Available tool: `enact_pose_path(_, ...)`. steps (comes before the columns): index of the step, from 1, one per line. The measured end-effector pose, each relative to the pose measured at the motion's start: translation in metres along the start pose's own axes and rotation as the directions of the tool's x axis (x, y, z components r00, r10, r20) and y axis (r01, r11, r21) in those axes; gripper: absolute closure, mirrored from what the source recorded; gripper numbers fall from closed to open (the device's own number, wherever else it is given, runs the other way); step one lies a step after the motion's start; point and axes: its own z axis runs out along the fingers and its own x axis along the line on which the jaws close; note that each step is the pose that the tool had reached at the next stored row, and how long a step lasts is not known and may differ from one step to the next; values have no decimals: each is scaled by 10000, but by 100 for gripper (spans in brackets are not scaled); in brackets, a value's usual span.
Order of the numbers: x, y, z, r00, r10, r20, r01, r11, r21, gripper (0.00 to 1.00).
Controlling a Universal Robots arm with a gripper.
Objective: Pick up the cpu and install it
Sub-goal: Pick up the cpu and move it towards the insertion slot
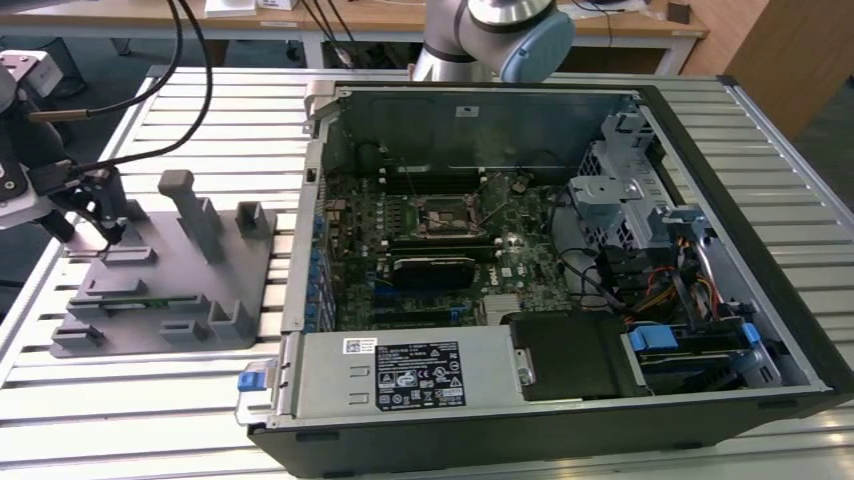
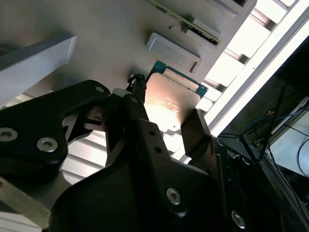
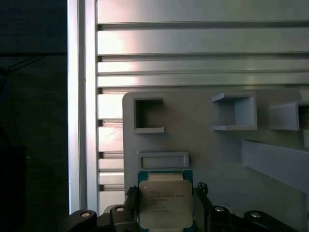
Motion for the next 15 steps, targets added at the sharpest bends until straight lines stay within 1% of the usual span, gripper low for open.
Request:
enact_pose_path(3,0,2,-38,10000,0,1,0,10000,-1,46)
enact_pose_path(8,-1,6,-126,10000,0,0,0,10000,0,46)
enact_pose_path(15,0,19,-309,10000,0,1,0,10000,-1,46)
